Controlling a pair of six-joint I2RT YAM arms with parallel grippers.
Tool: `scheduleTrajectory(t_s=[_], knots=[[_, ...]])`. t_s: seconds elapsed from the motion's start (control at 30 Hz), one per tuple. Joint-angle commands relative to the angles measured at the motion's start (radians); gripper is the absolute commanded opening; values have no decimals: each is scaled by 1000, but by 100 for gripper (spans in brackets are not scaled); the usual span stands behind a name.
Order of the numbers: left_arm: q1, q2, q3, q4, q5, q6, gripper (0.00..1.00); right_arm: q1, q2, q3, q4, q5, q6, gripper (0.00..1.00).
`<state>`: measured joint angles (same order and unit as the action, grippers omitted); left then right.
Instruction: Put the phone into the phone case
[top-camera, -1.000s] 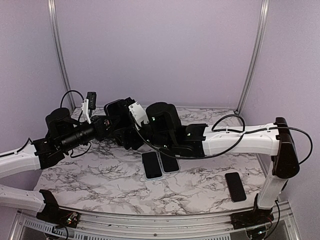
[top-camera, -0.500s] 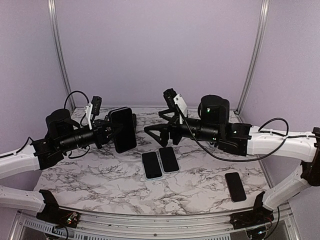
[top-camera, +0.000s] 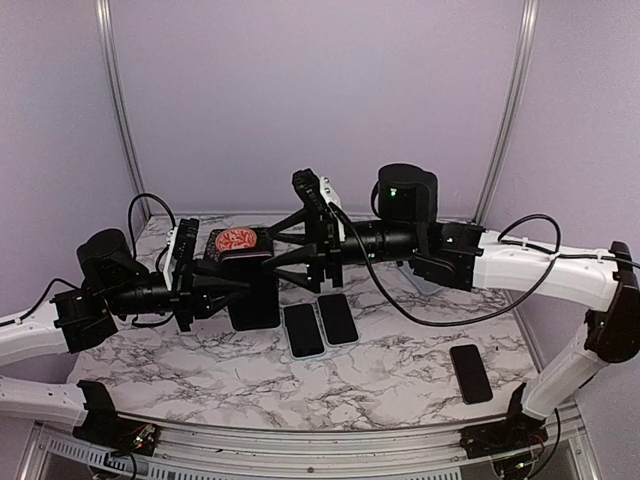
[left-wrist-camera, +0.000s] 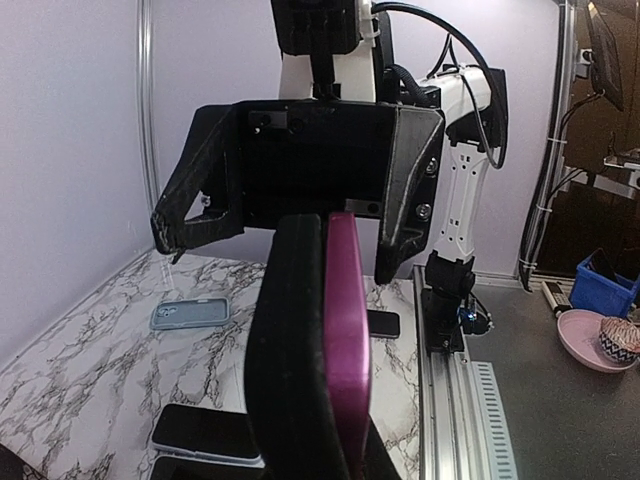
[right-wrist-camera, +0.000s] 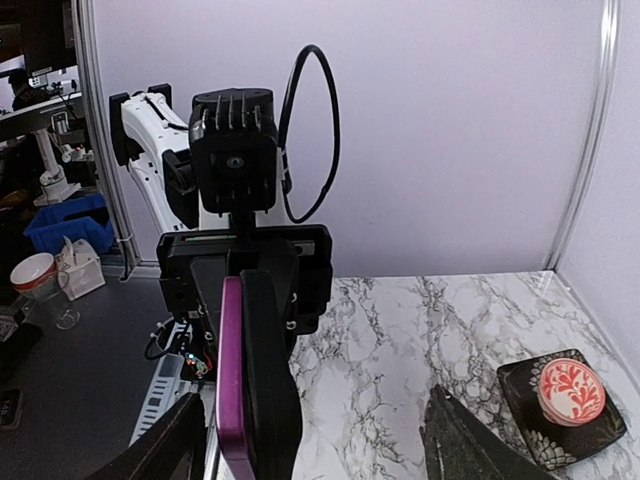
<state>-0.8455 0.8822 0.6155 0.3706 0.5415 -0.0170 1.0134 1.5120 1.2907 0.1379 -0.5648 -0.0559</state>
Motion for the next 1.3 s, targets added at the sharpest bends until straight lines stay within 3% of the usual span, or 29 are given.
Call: scheduleTrajectory(t_s=[0.0,0.17,0.37,0.43,0.53,0.6,0.67,0.73,0.97,1.0,1.07,1.27], knots=[[-4,-13,4,87,30,34,0,8,25,56,-56,-110,11,68],[-6,-17,5,88,15,25,0,14,34,62,-77,-71,-3,47],[-10,-18,3,88,9,25,0,20,44,77,-79,-79,-23,0],[-10,-15,4,88,-8,1,0,20,36,68,-67,-67,-34,0],[-10,-18,8,88,-41,-19,26,20,22,65,-64,-57,-61,0],[-10,-27,9,88,-52,-18,32,20,10,62,-58,-52,-70,0],[-10,-32,14,88,-65,-20,47,19,0,63,-52,-49,-80,0],[-10,-36,28,88,-73,-26,50,16,-8,61,-48,-54,-94,0],[-12,-44,41,88,-72,-37,41,16,-10,74,-54,-83,-121,0],[-13,-39,46,89,-73,-40,33,16,-8,79,-59,-86,-128,0],[-14,-35,53,88,-78,-42,3,16,-6,86,-64,-85,-138,0],[-19,-61,34,89,-107,-13,0,12,-7,88,-82,-81,-138,0]])
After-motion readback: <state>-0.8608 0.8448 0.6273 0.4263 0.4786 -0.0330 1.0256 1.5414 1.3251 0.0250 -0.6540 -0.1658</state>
